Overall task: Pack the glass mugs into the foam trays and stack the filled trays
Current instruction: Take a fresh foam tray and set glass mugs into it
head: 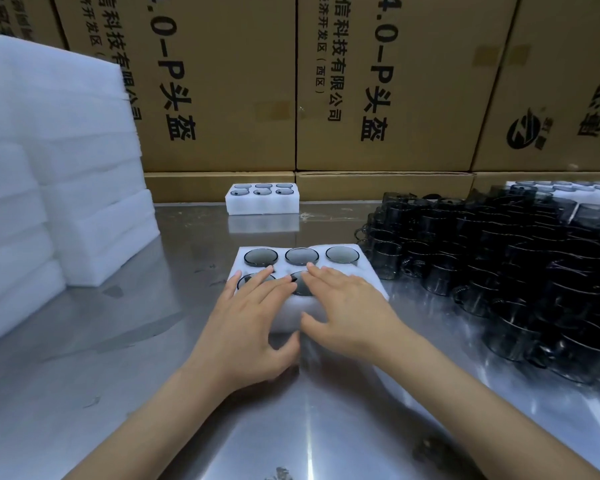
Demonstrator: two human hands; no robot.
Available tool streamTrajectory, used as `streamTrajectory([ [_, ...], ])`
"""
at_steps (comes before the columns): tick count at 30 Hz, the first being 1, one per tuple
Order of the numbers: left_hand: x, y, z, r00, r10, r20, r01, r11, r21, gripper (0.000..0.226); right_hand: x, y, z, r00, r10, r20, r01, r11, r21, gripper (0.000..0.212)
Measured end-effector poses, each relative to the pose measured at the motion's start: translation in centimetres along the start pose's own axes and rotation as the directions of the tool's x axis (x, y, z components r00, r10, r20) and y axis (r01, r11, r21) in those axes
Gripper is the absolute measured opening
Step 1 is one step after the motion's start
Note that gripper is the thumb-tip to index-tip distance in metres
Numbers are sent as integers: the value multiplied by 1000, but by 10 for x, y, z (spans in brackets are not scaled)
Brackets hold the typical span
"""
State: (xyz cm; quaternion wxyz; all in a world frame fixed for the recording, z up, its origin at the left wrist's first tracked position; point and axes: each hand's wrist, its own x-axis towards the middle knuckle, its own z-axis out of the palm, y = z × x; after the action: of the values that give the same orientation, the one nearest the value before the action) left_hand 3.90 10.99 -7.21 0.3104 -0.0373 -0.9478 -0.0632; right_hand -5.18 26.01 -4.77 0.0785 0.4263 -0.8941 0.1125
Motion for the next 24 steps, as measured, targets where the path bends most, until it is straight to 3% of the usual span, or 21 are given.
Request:
streamTrajectory([
  [4,9,14,-2,991,-125,-52,126,992,13,51,-2,9,-1,999,-35,1,34,996,80,58],
  [9,45,36,-5,934,-335,-123,342,939,43,51,-2,11,2,991,-84,-100,99,982,160,45],
  [11,50,40,-4,939,-318,-132,330,940,85,50,-5,12,1,984,-75,-163,113,964,240,41],
  [13,40,37,0,962,-224,-159,243,963,118,49,-9,18,-2,962,24,-272,66,945,319,42],
  [15,28,29,3,965,-180,-192,199,977,82,43,-12,32,-10,882,138,-451,-30,970,239,40],
  [17,25,22,4,962,-202,-186,210,977,23,40,-14,53,-16,792,310,-527,-291,949,121,38],
  [20,29,22,2,956,-218,-195,209,976,-67,42,-21,77,-23,696,607,-385,-656,755,6,49],
  [24,27,23,1,938,-237,-255,196,965,-176,39,-24,86,-25,609,778,-156,-792,605,-79,54],
])
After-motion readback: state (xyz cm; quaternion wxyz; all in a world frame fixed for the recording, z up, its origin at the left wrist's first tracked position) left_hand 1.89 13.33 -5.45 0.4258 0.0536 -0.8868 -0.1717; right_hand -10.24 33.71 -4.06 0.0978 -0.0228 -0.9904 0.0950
